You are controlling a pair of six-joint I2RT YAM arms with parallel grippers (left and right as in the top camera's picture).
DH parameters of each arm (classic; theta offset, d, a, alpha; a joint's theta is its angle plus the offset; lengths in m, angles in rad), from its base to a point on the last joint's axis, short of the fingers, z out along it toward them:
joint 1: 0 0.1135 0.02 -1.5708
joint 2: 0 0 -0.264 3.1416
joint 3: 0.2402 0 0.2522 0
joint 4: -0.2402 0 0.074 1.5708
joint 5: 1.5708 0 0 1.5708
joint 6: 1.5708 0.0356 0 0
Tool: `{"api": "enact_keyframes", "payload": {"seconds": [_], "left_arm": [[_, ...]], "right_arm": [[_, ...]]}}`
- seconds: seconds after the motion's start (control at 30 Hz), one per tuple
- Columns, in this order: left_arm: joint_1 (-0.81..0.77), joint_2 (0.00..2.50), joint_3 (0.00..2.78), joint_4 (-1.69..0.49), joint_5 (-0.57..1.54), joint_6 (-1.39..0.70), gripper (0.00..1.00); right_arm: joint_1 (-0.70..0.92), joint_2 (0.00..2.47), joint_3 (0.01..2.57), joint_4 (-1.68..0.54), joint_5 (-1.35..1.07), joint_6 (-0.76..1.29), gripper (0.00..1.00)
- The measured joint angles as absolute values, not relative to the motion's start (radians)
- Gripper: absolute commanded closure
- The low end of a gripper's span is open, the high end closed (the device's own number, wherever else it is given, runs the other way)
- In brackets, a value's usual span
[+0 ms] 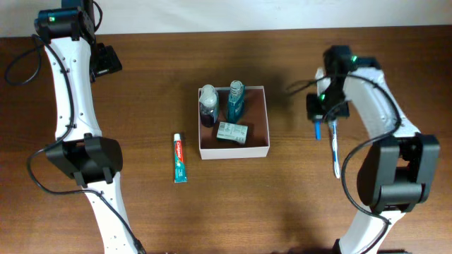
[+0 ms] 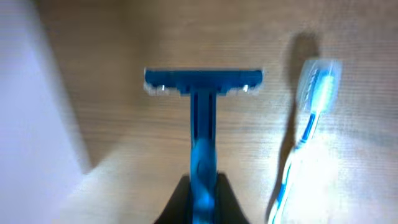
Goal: Pack container
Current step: 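Lift the razor and carry it left into the pink box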
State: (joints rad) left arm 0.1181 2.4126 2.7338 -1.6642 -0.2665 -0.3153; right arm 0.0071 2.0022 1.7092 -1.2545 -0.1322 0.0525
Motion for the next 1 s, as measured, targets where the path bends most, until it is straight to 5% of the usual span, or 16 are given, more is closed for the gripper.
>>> {"api": "enact_keyframes", "payload": {"seconds": [0.23,1.0], "left_arm": [[0.118,2.413,2.734,-1.664,-0.266,-0.315,0.0],[0.118,2.413,2.734,-1.664,-0.266,-0.315,0.01]], "right_arm": [[0.039,2.002,1.929,-1.363,-0.273,0.082,0.96],[0.266,2.002,1.932,-1.303,-0.289,0.237,0.96]]}}
